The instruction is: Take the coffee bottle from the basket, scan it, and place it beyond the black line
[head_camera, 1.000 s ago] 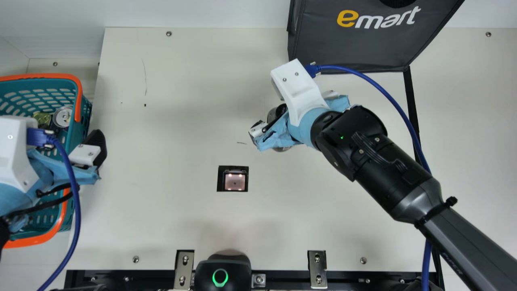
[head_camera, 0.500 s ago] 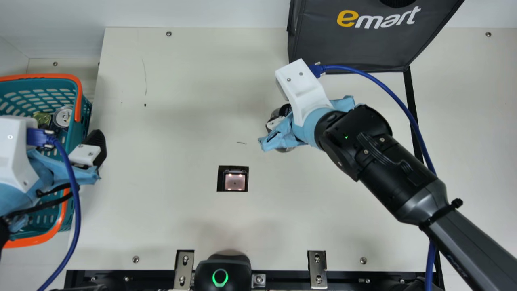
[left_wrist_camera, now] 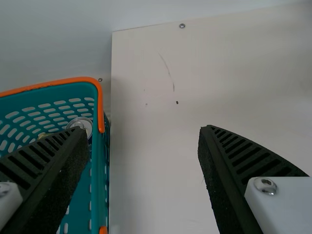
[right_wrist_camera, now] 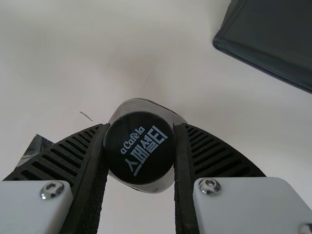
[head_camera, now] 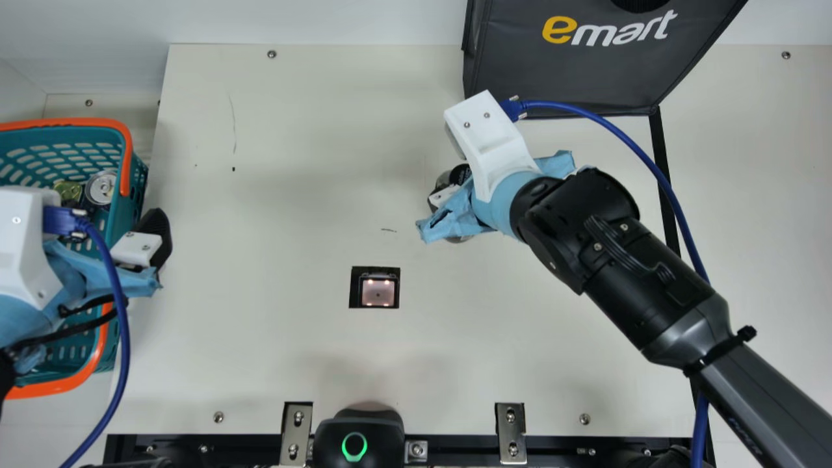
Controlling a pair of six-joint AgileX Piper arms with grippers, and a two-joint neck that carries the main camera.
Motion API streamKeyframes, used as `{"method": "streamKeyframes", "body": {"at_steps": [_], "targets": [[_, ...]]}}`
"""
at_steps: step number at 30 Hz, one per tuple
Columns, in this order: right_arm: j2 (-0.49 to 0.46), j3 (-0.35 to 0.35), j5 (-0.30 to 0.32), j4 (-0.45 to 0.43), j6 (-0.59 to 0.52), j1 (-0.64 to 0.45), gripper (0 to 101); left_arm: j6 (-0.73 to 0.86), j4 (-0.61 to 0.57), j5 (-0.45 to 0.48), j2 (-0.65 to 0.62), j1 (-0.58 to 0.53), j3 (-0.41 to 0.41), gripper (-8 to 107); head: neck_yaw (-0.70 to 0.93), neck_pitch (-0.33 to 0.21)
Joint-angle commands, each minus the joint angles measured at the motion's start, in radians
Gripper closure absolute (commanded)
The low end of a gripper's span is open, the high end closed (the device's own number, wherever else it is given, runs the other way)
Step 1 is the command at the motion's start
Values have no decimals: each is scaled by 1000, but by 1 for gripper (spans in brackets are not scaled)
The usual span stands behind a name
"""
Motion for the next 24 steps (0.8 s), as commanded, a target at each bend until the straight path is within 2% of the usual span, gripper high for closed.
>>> {"method": "streamKeyframes", "body": {"at_steps": [1, 12, 24], "targets": [[-2, -1, 0, -2, -1, 1, 101, 0, 0, 0, 0, 0, 0, 9, -78, -27], [-16, -6, 5, -11, 7, 6, 101, 0, 0, 0, 0, 0, 0, 9, -334, -27], [-47, -20, 29, -30, 15, -31, 101, 0, 0, 0, 0, 0, 0, 9, -334, -27]]}}
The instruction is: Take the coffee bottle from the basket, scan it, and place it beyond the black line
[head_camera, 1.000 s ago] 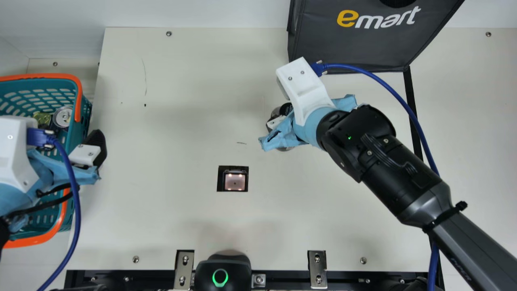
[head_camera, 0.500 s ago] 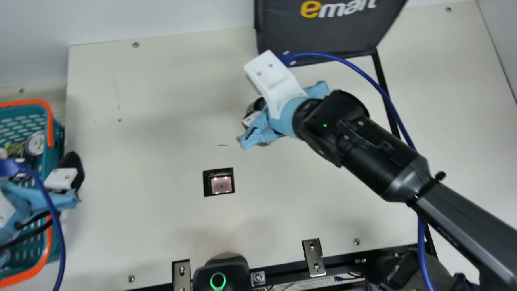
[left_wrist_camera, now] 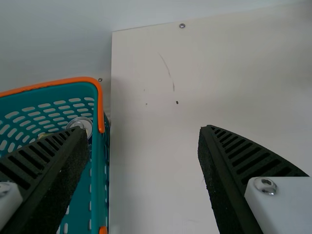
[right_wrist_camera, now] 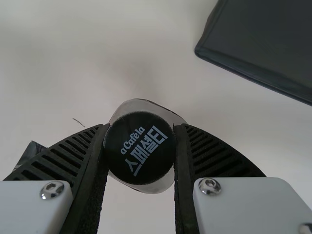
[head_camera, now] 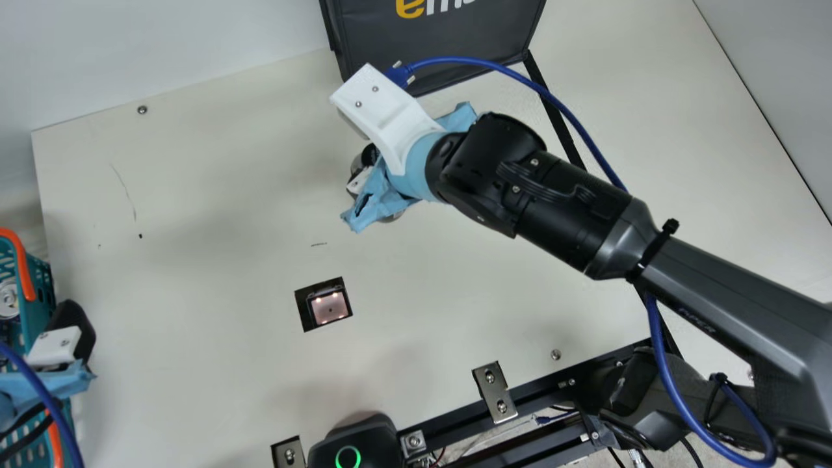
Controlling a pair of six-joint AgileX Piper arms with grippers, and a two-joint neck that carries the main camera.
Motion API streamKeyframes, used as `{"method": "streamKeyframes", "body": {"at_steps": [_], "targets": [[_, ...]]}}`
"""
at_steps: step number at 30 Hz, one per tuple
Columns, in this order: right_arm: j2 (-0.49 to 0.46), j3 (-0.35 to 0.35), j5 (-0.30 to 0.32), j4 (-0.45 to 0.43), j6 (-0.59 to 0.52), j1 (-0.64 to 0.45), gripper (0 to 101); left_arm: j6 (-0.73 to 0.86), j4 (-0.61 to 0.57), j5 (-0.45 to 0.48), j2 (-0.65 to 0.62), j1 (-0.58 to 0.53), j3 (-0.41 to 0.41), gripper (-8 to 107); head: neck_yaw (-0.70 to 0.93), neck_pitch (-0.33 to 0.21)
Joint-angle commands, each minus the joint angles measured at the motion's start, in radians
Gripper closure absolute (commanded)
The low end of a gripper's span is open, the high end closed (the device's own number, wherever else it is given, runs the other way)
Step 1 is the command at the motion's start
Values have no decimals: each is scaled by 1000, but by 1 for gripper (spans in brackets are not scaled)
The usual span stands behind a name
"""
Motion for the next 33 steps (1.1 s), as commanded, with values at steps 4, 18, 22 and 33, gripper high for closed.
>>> {"method": "streamKeyframes", "body": {"at_steps": [4, 18, 22, 33], "targets": [[-12, -8, 7, -3, -4, -23, 101, 0, 0, 0, 0, 0, 0, 9, -1, -27], [-44, -30, 28, 0, -21, -102, 101, 0, 0, 0, 0, 0, 0, 9, -1, -27], [-50, -31, 28, 8, -33, -135, 101, 0, 0, 0, 0, 0, 0, 9, -1, -27], [-60, -29, 21, 45, -83, -254, 101, 0, 0, 0, 0, 0, 0, 9, -1, -27]]}}
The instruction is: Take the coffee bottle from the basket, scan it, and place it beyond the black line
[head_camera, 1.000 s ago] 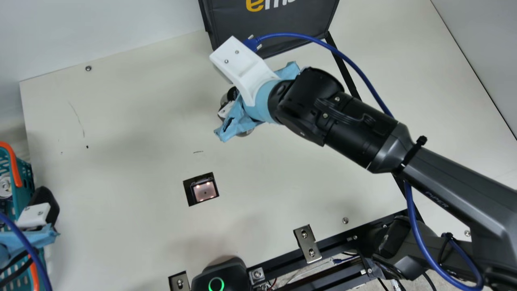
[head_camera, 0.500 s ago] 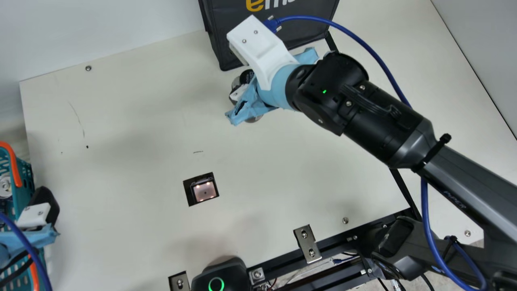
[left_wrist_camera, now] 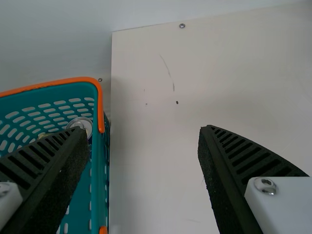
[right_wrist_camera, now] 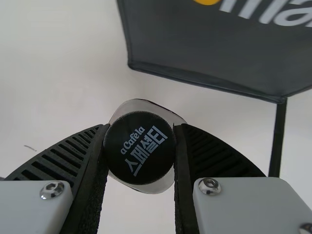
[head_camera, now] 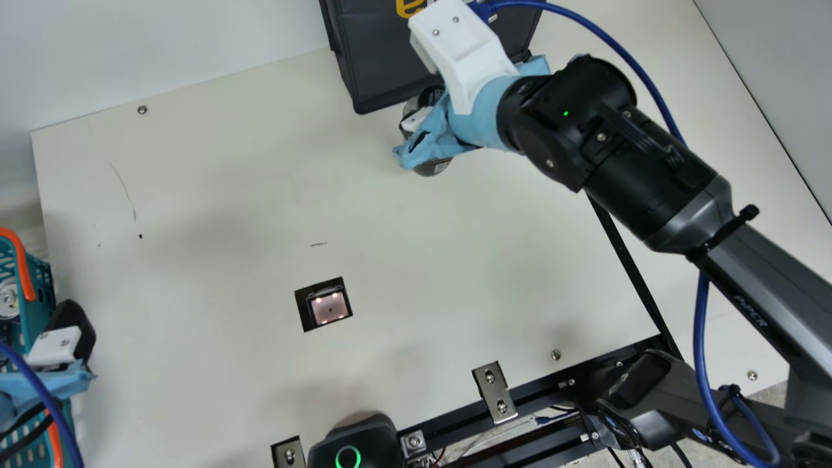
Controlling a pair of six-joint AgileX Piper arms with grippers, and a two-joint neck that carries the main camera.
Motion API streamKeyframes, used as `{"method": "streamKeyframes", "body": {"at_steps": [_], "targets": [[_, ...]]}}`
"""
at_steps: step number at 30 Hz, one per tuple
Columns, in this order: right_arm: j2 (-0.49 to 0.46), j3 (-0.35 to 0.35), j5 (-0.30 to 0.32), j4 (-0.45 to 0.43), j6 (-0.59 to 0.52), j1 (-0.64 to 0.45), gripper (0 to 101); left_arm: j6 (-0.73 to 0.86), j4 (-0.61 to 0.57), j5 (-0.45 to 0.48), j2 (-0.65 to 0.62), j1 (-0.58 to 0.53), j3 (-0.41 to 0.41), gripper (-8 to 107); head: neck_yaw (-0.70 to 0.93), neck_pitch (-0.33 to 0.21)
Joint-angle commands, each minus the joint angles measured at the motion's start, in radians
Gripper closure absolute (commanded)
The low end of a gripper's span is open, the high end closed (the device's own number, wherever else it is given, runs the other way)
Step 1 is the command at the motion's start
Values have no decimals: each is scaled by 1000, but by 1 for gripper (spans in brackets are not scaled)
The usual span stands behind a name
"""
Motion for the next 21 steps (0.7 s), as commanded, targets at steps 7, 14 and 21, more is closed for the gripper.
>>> {"method": "streamKeyframes", "body": {"at_steps": [7, 14, 21], "targets": [[-6, 12, -14, 35, -45, -101, 101, 0, 0, 0, 0, 0, 0, 9, -1, -27], [-12, 24, -22, 68, -95, -197, 101, 0, 0, 0, 0, 0, 0, 9, -1, -27], [-11, 29, -30, 105, -155, -291, 101, 0, 0, 0, 0, 0, 0, 9, -1, -27]]}}
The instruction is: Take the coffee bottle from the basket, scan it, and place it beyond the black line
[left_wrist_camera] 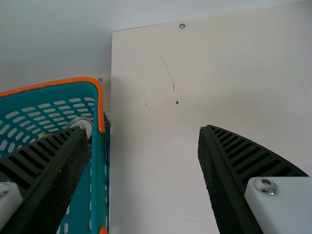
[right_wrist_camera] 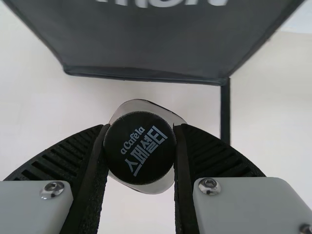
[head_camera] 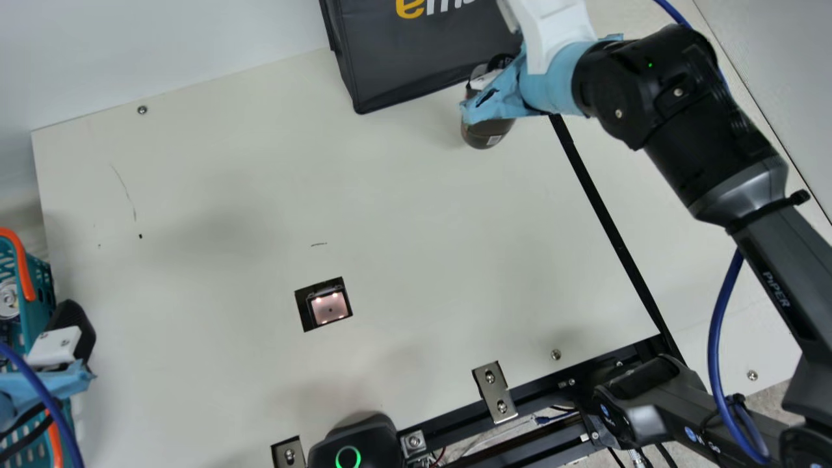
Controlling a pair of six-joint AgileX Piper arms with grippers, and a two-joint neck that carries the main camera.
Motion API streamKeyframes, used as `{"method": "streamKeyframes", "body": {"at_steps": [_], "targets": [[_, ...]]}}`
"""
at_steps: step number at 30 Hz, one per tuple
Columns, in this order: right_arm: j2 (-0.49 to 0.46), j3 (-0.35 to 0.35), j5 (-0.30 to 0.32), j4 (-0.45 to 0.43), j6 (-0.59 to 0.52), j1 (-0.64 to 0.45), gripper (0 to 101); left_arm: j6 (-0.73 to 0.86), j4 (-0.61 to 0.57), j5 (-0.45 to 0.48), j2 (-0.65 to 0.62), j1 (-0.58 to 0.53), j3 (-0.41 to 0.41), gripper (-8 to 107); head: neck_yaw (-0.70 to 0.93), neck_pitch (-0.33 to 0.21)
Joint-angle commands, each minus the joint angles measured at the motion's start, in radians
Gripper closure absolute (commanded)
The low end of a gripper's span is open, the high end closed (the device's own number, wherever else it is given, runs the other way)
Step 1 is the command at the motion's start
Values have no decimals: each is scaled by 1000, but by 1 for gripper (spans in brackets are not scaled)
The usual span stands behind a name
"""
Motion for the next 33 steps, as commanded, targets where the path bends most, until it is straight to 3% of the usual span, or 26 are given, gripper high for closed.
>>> {"method": "streamKeyframes", "body": {"at_steps": [1, 22, 33], "targets": [[3, 0, -4, 13, -19, -32, 101, 0, 0, 0, 0, 0, 0, 9, -2, -27], [75, -30, -38, 133, -202, -288, 101, 0, 0, 0, 0, 0, 0, 9, -2, -27], [156, -71, -60, 156, -235, -377, 101, 0, 0, 0, 0, 0, 0, 9, -2, -27]]}}
